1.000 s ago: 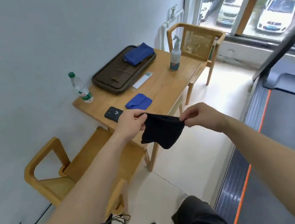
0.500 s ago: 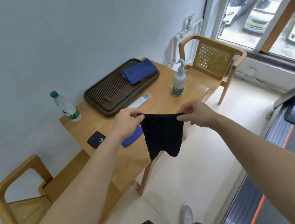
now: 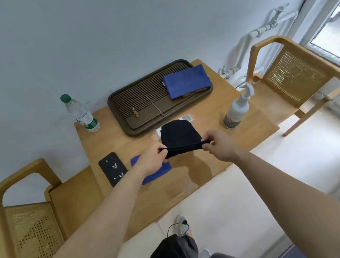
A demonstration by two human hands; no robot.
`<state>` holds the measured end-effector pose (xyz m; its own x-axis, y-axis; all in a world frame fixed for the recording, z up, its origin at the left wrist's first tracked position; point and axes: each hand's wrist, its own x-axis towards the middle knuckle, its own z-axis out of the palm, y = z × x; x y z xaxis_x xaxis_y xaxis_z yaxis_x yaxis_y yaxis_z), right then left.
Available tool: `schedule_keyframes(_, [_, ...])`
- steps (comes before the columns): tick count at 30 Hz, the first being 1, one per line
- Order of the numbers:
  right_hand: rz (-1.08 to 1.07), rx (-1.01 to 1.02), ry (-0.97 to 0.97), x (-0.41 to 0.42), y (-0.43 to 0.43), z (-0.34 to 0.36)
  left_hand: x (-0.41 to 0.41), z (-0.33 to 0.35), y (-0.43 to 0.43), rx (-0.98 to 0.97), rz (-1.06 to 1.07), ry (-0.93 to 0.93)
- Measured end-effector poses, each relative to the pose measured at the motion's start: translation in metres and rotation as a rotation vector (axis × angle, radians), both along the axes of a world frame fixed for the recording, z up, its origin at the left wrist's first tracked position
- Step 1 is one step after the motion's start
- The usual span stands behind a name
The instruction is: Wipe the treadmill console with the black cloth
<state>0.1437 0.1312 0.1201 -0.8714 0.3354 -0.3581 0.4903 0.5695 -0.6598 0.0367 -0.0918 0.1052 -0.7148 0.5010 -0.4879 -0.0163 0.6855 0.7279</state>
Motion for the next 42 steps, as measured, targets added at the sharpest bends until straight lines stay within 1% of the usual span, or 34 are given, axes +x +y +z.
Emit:
schedule_keyframes(3, [0.037,-0.016,-0.186,0.013,0.003,-0.053,0.018,-0.048,0.004,-0.143,-0.114,-0.068])
schedule_keyframes(5, [0.079,-0.031,-0.273,0.019,0.005,-0.074,0.027,-0.074,0.008,-0.219,-0.169,-0.124])
schedule_keyframes(7, [0.108,-0.048,-0.311,0.013,0.013,-0.083,0.028,-0.086,0.013,-0.262,-0.150,-0.181])
schedule_keyframes(9, [0.118,-0.063,-0.297,-0.004,0.023,-0.086,0.019,-0.089,0.020,-0.239,-0.046,-0.194])
schedule_keyframes(11, [0.107,-0.078,-0.257,-0.028,0.035,-0.090,0.003,-0.090,0.028,-0.190,0.069,-0.142])
schedule_keyframes(14, [0.060,-0.107,-0.187,-0.070,0.049,-0.098,-0.030,-0.091,0.045,-0.157,0.236,0.005])
schedule_keyframes(16, [0.051,-0.116,-0.163,-0.096,0.055,-0.109,-0.049,-0.101,0.057,-0.170,0.309,0.097])
schedule_keyframes(19, [0.014,-0.126,-0.192,-0.123,0.060,-0.131,-0.065,-0.122,0.074,-0.224,0.375,0.149])
schedule_keyframes(21, [-0.047,-0.073,-0.217,-0.126,0.057,-0.145,-0.063,-0.133,0.079,-0.259,0.429,0.184])
schedule_keyframes(23, [-0.096,0.040,-0.236,-0.115,0.050,-0.150,-0.048,-0.137,0.080,-0.290,0.458,0.267])
schedule_keyframes(25, [-0.101,0.117,-0.249,-0.096,0.040,-0.153,-0.024,-0.137,0.079,-0.314,0.396,0.380])
schedule_keyframes(26, [-0.094,0.128,-0.258,-0.086,0.034,-0.152,-0.011,-0.136,0.078,-0.331,0.333,0.406])
schedule_keyframes(30, [-0.024,0.099,-0.245,-0.068,0.019,-0.152,0.032,-0.146,0.073,-0.423,0.073,0.393])
schedule_keyframes(33, [0.016,0.055,-0.200,-0.083,0.022,-0.156,0.040,-0.147,0.077,-0.463,0.083,0.415])
schedule_keyframes(36, [0.091,0.062,-0.239,-0.102,0.032,-0.156,0.034,-0.140,0.083,-0.486,0.116,0.383])
schedule_keyframes(40, [0.246,0.217,-0.371,-0.103,0.041,-0.144,0.028,-0.128,0.084,-0.458,0.107,0.284])
schedule_keyframes(42, [0.285,0.273,-0.395,-0.108,0.046,-0.133,0.015,-0.115,0.081,-0.410,0.113,0.208])
